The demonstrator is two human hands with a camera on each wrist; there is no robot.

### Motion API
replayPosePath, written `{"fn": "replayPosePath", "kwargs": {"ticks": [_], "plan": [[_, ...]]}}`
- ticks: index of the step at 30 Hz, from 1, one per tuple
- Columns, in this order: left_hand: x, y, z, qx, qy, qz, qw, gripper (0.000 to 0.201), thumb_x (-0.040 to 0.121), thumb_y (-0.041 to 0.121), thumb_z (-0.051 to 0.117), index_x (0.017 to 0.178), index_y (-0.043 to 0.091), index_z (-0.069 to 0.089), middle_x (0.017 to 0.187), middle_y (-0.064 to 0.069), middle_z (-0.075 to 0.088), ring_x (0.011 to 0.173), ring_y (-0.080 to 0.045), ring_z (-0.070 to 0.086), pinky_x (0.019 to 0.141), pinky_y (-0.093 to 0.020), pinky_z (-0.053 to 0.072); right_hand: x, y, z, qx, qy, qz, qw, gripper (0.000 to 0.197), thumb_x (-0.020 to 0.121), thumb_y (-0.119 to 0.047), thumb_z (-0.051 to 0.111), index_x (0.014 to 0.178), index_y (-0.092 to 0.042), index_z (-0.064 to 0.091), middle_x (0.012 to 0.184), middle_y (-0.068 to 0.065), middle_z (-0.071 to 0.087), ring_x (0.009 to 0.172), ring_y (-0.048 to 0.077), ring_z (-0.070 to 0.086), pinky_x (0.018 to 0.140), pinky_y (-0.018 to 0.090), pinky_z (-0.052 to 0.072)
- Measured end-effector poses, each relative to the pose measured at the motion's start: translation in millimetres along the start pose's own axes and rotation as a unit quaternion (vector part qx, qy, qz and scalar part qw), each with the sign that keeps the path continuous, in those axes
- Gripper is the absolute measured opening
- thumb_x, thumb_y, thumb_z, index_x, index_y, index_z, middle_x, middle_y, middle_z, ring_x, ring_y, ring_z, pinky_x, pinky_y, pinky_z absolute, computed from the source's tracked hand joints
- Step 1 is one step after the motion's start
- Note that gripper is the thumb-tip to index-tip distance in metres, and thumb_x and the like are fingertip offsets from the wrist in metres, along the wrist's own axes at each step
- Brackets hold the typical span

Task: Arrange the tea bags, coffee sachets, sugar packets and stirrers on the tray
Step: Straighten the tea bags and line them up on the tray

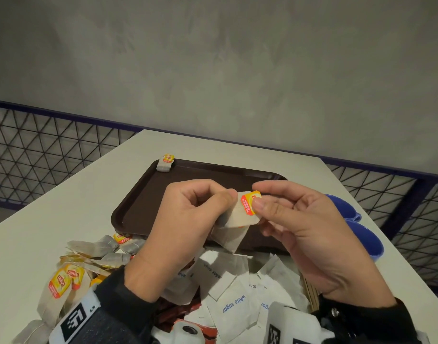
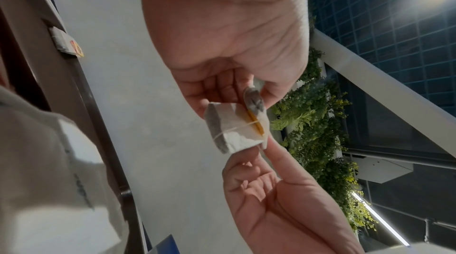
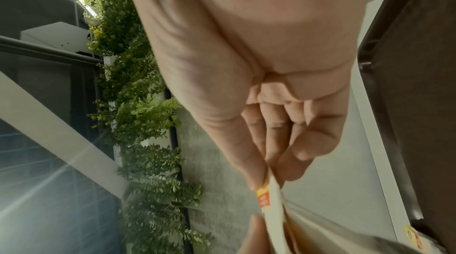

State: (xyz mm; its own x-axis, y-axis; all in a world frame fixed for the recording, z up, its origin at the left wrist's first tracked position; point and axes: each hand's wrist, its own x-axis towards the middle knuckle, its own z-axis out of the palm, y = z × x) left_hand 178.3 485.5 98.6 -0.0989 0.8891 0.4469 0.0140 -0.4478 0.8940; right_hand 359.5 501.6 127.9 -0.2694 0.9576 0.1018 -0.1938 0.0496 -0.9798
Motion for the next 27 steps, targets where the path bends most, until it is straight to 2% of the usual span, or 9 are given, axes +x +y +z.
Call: {"fn": "replayPosePath", "kwargs": {"ticks": [4,6,8,10,13,18,21,24,27], "plan": [[1,-1,2,-0.02,0.017,-0.033,0.999,0.031,0.094,0.019,0.067,0.073,-0.003,0.071,0.074,-0.01,0.07,0.072,-0.008,0.067,0.057,-0.025,0.052,-1,-1,4,-0.017,0.024,-0.063,0.998,0.037,0.069,-0.015,0.074,0.105,-0.01,0.071,0.088,0.013,0.078,0.082,0.021,0.076,0.062,0.027,0.059],[2,-1,3,-0.043,0.032,-0.052,0.997,0.027,0.092,0.022,0.067,0.076,0.002,0.075,0.074,0.0,0.073,0.074,-0.005,0.069,0.059,-0.022,0.053,-2,-1,6,-0.027,0.045,-0.097,0.994,0.036,0.069,-0.016,0.074,0.105,-0.011,0.07,0.089,0.013,0.077,0.085,0.024,0.075,0.063,0.028,0.06],[5,-3,1,-0.058,0.06,-0.069,0.994,0.019,0.089,0.025,0.07,0.084,0.011,0.08,0.079,0.001,0.076,0.076,-0.008,0.071,0.064,-0.025,0.056,-2,-2,6,-0.037,0.055,-0.125,0.99,0.033,0.07,-0.017,0.073,0.102,-0.011,0.069,0.089,0.013,0.076,0.085,0.026,0.075,0.063,0.03,0.059],[9,-7,-2,-0.058,0.087,-0.083,0.991,0.01,0.089,0.021,0.073,0.087,0.02,0.082,0.089,-0.002,0.079,0.086,-0.016,0.074,0.072,-0.033,0.057,-4,-3,7,-0.037,0.051,-0.137,0.989,0.027,0.073,-0.015,0.074,0.1,-0.011,0.069,0.084,0.009,0.074,0.082,0.023,0.073,0.064,0.031,0.059],[12,-12,-6,-0.049,0.1,-0.097,0.989,0.017,0.088,0.01,0.076,0.087,0.026,0.081,0.092,0.001,0.079,0.094,-0.017,0.075,0.075,-0.035,0.058,-7,-4,7,-0.042,0.026,-0.134,0.99,0.023,0.073,-0.009,0.075,0.094,-0.013,0.071,0.071,-0.003,0.068,0.071,0.011,0.067,0.065,0.029,0.056],[8,-13,-1,-0.019,0.052,-0.079,0.995,0.02,0.088,0.004,0.075,0.083,0.023,0.079,0.086,-0.002,0.076,0.084,-0.022,0.072,0.071,-0.038,0.059,-9,-1,10,-0.088,-0.016,-0.146,0.985,0.023,0.083,0.0,0.074,0.099,-0.017,0.074,0.077,0.003,0.072,0.067,0.012,0.066,0.056,0.023,0.054],[6,-11,1,-0.005,0.013,-0.079,0.997,0.021,0.09,0.002,0.072,0.086,0.02,0.082,0.09,-0.005,0.079,0.083,-0.024,0.074,0.07,-0.036,0.06,-6,0,9,-0.115,-0.008,-0.154,0.981,0.026,0.081,-0.003,0.076,0.102,-0.018,0.073,0.082,0.005,0.075,0.071,0.011,0.07,0.06,0.019,0.054],[6,-8,1,-0.033,-0.003,-0.103,0.994,0.027,0.095,0.0,0.062,0.086,0.015,0.082,0.089,-0.007,0.079,0.079,-0.017,0.073,0.066,-0.027,0.057,-2,4,7,-0.154,0.036,-0.179,0.971,0.023,0.083,-0.004,0.077,0.1,-0.02,0.074,0.083,0.001,0.074,0.074,0.009,0.067,0.065,0.02,0.055],[5,-7,2,-0.067,-0.013,-0.097,0.993,0.016,0.093,0.008,0.067,0.091,0.011,0.082,0.091,-0.01,0.078,0.083,-0.022,0.074,0.069,-0.03,0.058,1,7,7,-0.166,0.055,-0.203,0.964,0.022,0.084,-0.004,0.077,0.098,-0.021,0.074,0.087,0.001,0.075,0.077,0.01,0.068,0.069,0.022,0.056]]}}
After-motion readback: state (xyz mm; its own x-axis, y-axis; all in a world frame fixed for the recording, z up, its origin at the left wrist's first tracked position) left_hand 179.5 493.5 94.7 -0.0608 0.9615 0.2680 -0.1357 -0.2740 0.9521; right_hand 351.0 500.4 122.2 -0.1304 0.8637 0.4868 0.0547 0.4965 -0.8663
